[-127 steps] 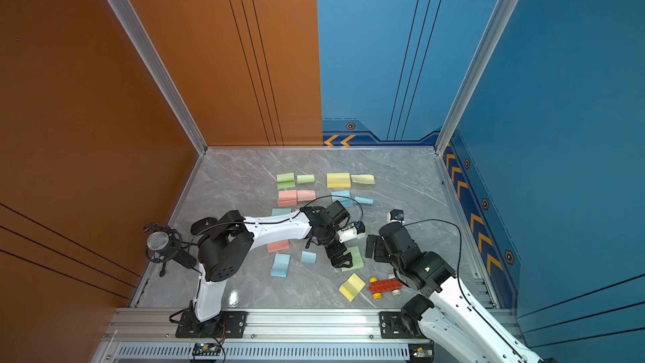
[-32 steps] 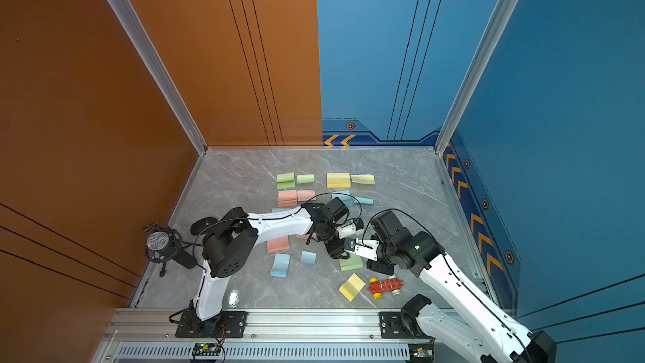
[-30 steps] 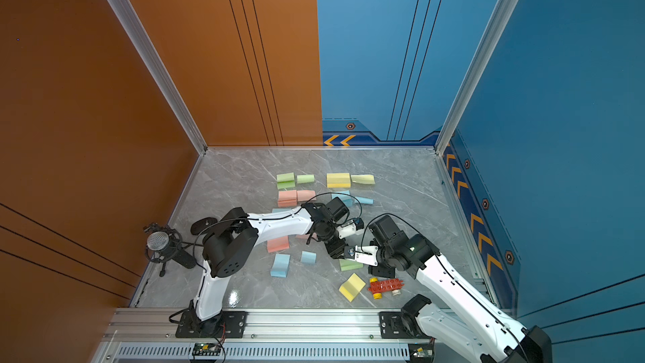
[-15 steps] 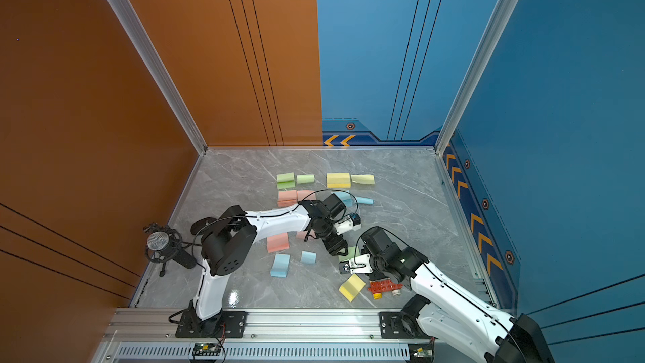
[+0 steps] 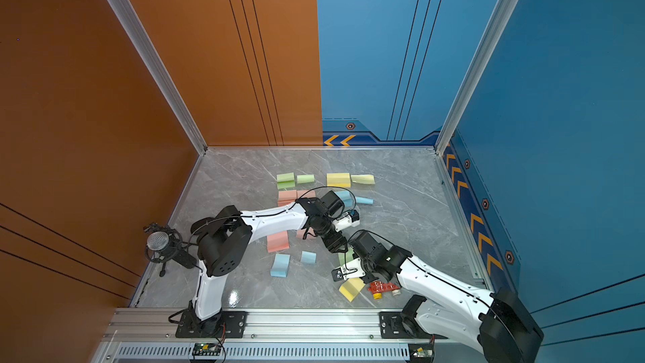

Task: Tear off pages from different memo pads
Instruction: Pick up the memo pad from the center of the board.

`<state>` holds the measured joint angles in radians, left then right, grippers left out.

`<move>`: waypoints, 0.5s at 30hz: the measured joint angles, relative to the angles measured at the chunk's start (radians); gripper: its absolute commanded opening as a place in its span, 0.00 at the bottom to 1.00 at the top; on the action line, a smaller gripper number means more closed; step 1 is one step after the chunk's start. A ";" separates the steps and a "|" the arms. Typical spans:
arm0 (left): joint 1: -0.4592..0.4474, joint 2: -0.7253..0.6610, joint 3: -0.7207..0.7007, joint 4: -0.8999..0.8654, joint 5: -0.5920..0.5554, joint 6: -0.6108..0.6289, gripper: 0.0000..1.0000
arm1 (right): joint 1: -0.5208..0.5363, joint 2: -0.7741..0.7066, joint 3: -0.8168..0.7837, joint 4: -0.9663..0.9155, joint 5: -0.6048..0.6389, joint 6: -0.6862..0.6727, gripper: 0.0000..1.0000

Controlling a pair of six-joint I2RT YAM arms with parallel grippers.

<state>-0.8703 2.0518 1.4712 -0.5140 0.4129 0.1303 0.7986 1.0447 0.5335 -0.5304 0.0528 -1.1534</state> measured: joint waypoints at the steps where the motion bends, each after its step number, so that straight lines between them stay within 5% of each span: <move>1: 0.000 -0.003 0.000 0.000 0.000 0.000 0.64 | 0.000 0.000 0.000 0.003 0.005 0.000 0.34; 15: 0.006 -0.008 -0.006 0.000 0.000 0.000 0.64 | 0.010 0.008 0.000 0.043 0.026 -0.003 0.36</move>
<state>-0.8639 2.0438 1.4651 -0.5140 0.4129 0.1299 0.8089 1.0523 0.5335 -0.4870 0.0788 -1.1568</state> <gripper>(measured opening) 0.642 0.355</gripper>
